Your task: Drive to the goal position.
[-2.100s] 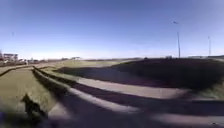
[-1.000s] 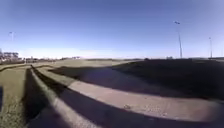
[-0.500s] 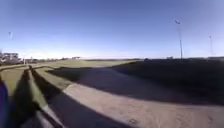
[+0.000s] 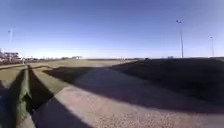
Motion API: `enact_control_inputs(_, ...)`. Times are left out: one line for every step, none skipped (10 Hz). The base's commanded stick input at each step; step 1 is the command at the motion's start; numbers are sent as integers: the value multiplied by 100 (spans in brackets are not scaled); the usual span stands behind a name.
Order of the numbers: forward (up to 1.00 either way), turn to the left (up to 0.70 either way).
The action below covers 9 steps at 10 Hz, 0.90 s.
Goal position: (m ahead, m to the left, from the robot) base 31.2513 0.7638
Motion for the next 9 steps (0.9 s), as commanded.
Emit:
enact_control_inputs(70, 0)
enact_control_inputs(70, 0)
enact_control_inputs(70, 0)
enact_control_inputs(70, 0)
enact_control_inputs(70, 0)
enact_control_inputs(70, 0)
enact_control_inputs(70, 0)
enact_control_inputs(70, 0)
enact_control_inputs(70, 0)
